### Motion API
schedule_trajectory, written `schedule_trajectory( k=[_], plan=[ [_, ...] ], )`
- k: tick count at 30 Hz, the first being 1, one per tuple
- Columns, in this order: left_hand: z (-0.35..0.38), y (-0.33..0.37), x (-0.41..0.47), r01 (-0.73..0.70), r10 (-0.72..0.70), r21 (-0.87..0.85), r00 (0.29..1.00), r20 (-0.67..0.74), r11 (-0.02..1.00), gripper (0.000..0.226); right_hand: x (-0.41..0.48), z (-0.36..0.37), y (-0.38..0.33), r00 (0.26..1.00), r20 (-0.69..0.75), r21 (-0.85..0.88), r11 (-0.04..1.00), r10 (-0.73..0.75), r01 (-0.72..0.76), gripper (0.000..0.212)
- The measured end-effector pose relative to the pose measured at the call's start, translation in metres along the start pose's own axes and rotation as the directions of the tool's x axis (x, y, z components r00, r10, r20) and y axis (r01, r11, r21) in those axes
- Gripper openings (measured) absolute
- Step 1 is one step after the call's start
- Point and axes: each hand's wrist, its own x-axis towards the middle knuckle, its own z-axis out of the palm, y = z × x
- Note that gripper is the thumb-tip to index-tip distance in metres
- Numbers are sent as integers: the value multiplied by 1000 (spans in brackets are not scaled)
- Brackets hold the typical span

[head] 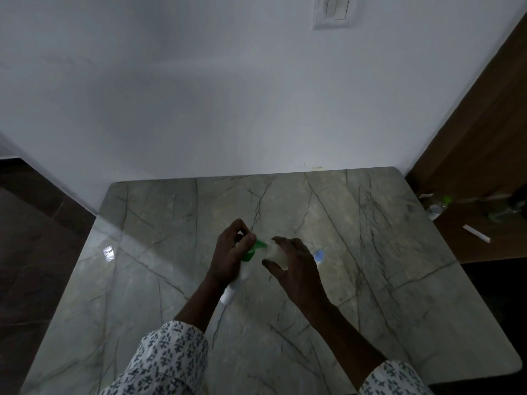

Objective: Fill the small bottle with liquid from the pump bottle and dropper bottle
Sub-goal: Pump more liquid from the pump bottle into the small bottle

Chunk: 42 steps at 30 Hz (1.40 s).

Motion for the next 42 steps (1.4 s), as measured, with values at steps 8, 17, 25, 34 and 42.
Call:
schedule_trajectory(
  k=[8,17,25,34,42],
  plan=[
    [-2,1,0,10,-10,24,1000,2,1000,38,4,-4,1,1000,4,58,998,-2,1,56],
    [-5,5,3,2,-2,6,999,35,1000,37,4,-6,1,998,53,45,999,-19,17,56],
    [-15,23,37,52,-54,29,993,103,998,55,43,-54,-26,970,222,84,993,-96,79,61],
    [-27,69,68,112,-114,23,981,156,993,53,99,-100,-46,852,516,196,980,-87,-20,45],
    [-33,76,78,136,-142,39,966,217,990,54,113,-110,-54,799,594,188,982,-88,-32,39]
  ],
)
